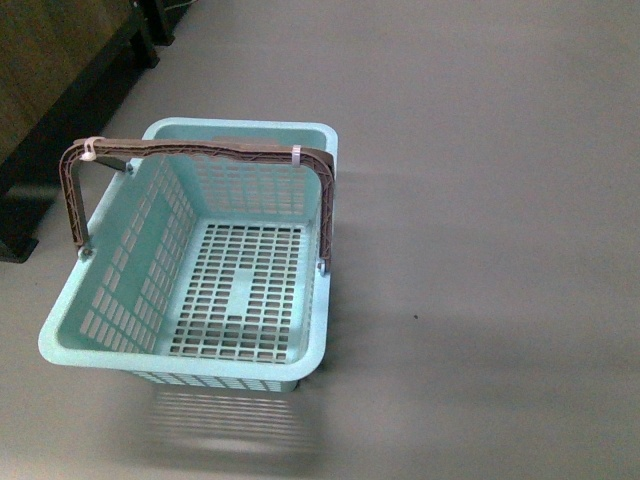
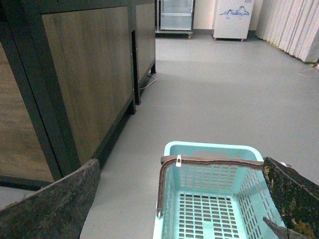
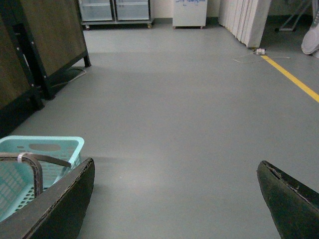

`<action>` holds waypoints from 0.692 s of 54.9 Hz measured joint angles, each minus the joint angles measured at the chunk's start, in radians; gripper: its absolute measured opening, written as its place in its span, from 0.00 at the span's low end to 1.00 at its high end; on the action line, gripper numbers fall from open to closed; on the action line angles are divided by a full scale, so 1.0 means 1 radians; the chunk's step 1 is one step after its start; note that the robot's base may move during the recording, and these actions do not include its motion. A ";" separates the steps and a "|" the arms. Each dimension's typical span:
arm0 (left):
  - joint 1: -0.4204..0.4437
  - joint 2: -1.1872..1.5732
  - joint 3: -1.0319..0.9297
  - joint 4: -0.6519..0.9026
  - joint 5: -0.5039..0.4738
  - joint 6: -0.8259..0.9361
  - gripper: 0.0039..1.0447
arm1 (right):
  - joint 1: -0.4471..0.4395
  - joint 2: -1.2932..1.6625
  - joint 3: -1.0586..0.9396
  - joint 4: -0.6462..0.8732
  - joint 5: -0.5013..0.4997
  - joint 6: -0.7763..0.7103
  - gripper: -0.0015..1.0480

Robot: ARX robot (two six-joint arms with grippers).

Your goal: Pick lemon and mango into basket

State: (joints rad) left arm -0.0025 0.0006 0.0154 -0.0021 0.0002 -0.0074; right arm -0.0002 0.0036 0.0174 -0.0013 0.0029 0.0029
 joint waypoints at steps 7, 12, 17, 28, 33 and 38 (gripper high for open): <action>0.000 0.000 0.000 0.000 0.000 0.000 0.94 | 0.000 0.000 0.000 0.000 0.000 0.000 0.92; 0.000 0.000 0.000 0.000 0.000 0.000 0.94 | 0.000 0.000 0.000 0.000 0.000 0.000 0.92; 0.000 0.000 0.000 0.000 0.000 0.000 0.94 | 0.000 0.000 0.000 0.000 0.000 0.000 0.92; -0.130 0.333 0.128 -0.235 -0.135 -0.449 0.94 | 0.000 0.000 0.000 0.000 0.000 0.000 0.92; -0.135 0.477 0.151 -0.109 -0.111 -0.624 0.94 | 0.000 0.000 0.000 0.000 0.000 0.000 0.92; -0.129 0.692 0.185 0.093 -0.049 -0.798 0.94 | 0.000 0.000 0.000 0.000 0.000 0.000 0.92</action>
State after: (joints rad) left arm -0.1318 0.6930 0.2008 0.0910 -0.0490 -0.8051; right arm -0.0002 0.0036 0.0174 -0.0013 0.0029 0.0029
